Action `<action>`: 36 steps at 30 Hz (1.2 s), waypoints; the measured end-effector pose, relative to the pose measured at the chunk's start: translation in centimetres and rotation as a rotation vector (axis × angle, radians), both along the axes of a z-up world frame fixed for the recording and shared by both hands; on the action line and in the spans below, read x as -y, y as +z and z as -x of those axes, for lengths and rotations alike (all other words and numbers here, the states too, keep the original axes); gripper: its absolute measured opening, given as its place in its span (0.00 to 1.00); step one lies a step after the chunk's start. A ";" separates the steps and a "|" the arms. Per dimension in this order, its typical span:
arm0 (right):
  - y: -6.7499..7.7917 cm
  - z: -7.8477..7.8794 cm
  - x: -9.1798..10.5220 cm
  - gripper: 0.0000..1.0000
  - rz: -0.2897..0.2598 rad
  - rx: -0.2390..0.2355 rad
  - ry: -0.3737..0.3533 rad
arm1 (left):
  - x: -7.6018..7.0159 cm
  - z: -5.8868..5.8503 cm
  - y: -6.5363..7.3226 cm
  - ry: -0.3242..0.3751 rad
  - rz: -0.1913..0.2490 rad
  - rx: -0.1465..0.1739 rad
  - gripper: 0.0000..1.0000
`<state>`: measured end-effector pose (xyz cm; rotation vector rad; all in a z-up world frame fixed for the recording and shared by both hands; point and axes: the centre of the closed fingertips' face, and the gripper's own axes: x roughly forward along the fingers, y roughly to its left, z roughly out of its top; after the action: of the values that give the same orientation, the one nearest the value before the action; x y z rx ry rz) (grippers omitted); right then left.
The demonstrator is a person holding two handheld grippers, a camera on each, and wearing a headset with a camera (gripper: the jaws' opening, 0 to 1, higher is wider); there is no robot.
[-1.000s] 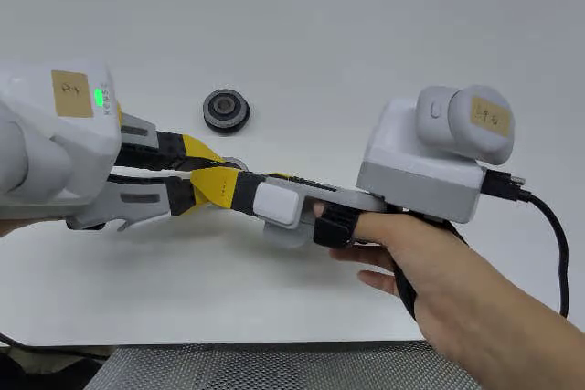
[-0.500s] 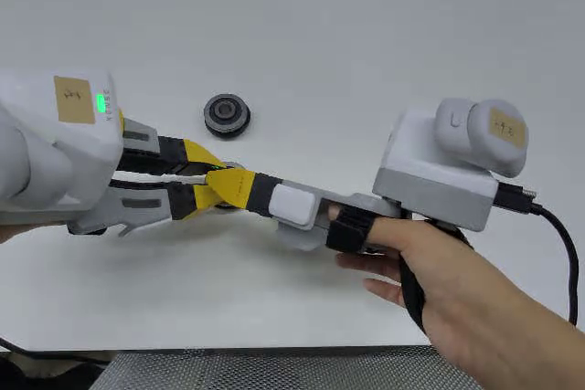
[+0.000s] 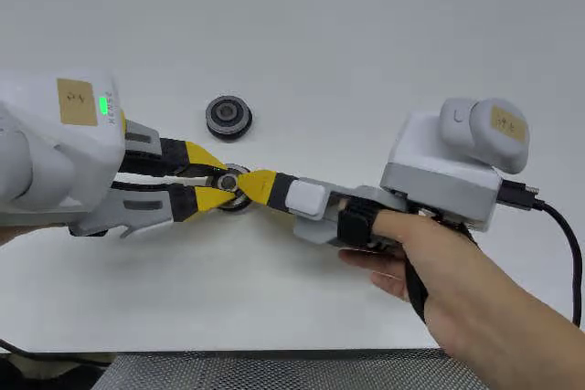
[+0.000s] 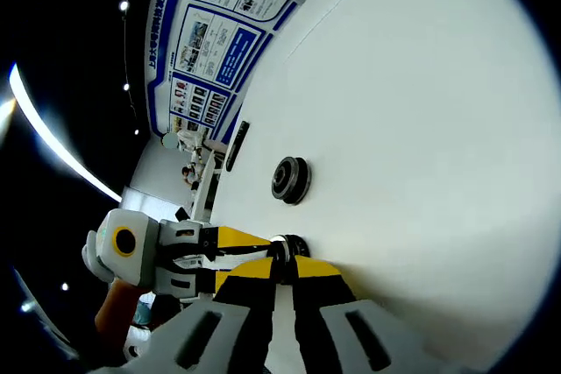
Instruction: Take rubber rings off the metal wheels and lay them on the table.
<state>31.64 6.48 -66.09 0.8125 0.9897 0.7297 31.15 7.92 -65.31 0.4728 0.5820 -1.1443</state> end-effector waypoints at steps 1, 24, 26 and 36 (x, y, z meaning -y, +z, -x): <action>0.0 0.0 0.0 0.07 -0.002 -0.007 0.000 | 0.0 0.0 0.0 0.000 0.000 0.000 0.13; 0.4 -0.1 -0.1 0.01 0.058 0.049 0.016 | 0.0 0.0 0.0 0.016 0.010 -0.003 0.12; 0.4 0.0 -0.2 0.01 0.070 0.062 0.026 | 0.0 0.0 0.0 0.016 0.011 -0.003 0.12; 0.5 0.1 -0.6 0.01 0.127 0.126 0.075 | 0.0 -0.1 0.0 0.018 0.012 0.000 0.12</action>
<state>31.54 7.04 -65.63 0.6139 0.9469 0.7649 31.20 7.90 -65.35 0.4565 0.5784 -1.1298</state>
